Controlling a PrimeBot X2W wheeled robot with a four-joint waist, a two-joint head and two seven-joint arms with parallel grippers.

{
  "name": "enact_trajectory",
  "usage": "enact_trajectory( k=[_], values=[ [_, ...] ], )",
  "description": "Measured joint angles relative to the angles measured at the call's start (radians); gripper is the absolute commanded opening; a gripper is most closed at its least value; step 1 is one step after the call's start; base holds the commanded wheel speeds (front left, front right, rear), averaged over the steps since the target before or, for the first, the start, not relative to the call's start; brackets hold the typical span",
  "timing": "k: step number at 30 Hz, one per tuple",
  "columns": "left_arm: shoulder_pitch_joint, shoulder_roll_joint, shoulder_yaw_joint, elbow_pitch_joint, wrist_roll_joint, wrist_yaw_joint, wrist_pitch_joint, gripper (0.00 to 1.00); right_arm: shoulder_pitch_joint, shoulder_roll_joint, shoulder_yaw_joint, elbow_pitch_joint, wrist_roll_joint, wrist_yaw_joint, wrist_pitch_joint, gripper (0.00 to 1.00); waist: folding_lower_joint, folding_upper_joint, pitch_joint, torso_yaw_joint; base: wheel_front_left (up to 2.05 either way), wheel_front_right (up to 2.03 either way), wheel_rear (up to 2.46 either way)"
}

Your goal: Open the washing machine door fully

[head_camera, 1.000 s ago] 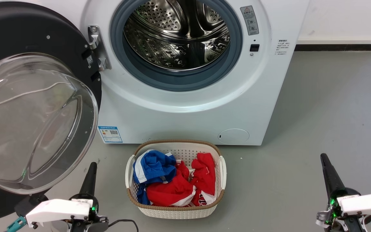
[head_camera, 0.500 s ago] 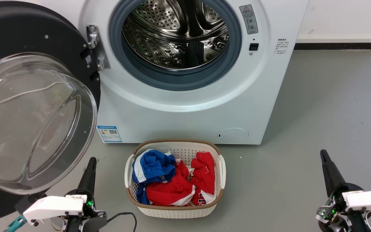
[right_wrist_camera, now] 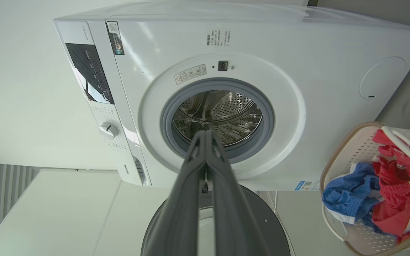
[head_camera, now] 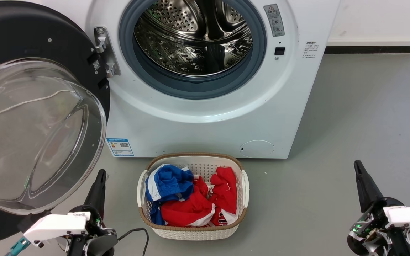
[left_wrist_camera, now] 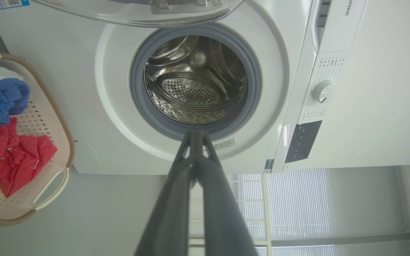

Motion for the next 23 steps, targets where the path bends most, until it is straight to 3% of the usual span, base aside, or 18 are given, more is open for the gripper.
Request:
enact_trajectory(
  k=[23],
  values=[
    [-0.009,0.000,0.004,0.003,-0.037,-0.006,0.009,0.00,-0.012,0.005,-0.010,0.007,0.032,0.000,0.013,0.00,0.0000,0.0000,0.001,-0.001,0.00,0.00,0.00]
  ],
)
